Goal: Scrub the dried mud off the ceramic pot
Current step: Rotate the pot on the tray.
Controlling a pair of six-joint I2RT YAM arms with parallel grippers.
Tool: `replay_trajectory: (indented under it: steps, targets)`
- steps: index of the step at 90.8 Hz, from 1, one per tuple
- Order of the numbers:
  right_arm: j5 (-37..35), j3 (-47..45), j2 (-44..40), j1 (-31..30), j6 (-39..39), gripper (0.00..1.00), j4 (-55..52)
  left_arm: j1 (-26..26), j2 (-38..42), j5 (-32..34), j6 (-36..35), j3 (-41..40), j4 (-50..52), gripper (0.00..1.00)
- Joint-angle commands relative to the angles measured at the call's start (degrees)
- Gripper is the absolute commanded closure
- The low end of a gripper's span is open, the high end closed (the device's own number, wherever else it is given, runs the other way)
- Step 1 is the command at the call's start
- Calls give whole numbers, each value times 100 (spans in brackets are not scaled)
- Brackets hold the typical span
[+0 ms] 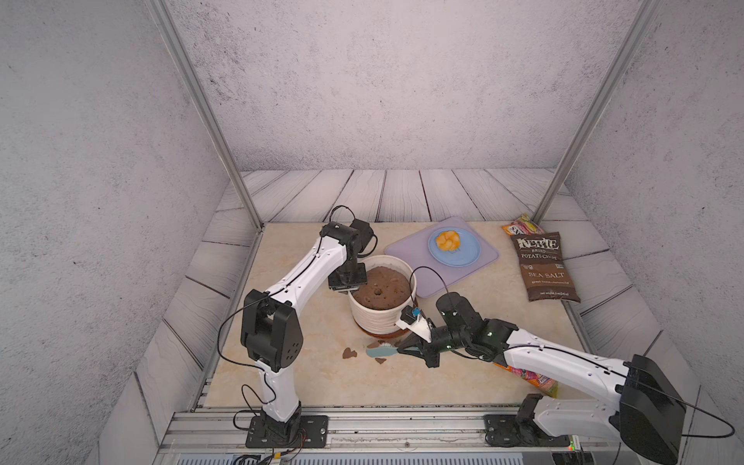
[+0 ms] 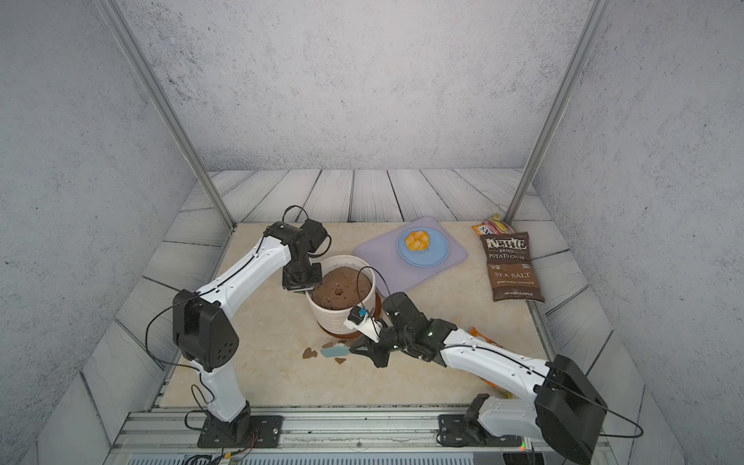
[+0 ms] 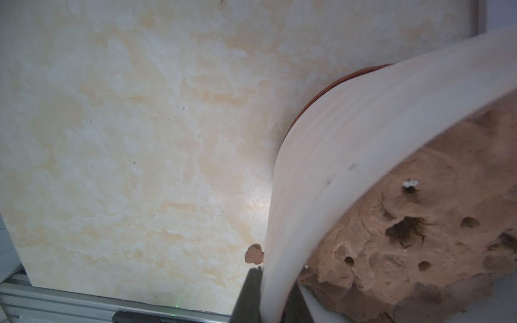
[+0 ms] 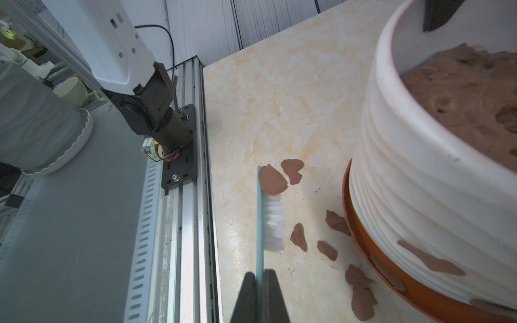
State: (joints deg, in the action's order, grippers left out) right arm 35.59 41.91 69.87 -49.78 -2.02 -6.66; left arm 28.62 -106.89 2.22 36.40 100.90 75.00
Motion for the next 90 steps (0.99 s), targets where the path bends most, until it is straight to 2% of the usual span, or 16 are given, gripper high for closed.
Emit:
replay_trajectory:
  steps: [1,12,36,60,77,90]
  targets:
    - [520,185,-87,-17,358,100,14,12,-330,667,-650,-106,180,96]
    - [598,210,-10,-16,373,100,-126,5,-281,721,-829,-83,151,96]
    - [60,294,-92,16,279,100,-476,-6,-177,924,-1484,-88,67,97]
    - [-564,689,-138,41,-673,100,-997,-32,-105,1056,-2418,-47,-67,99]
    - [-654,988,101,172,-1169,100,-1235,-41,-171,979,-2567,51,-76,98]
    - [-622,995,192,459,-1122,100,-1024,-41,-177,891,-2621,-18,-92,98]
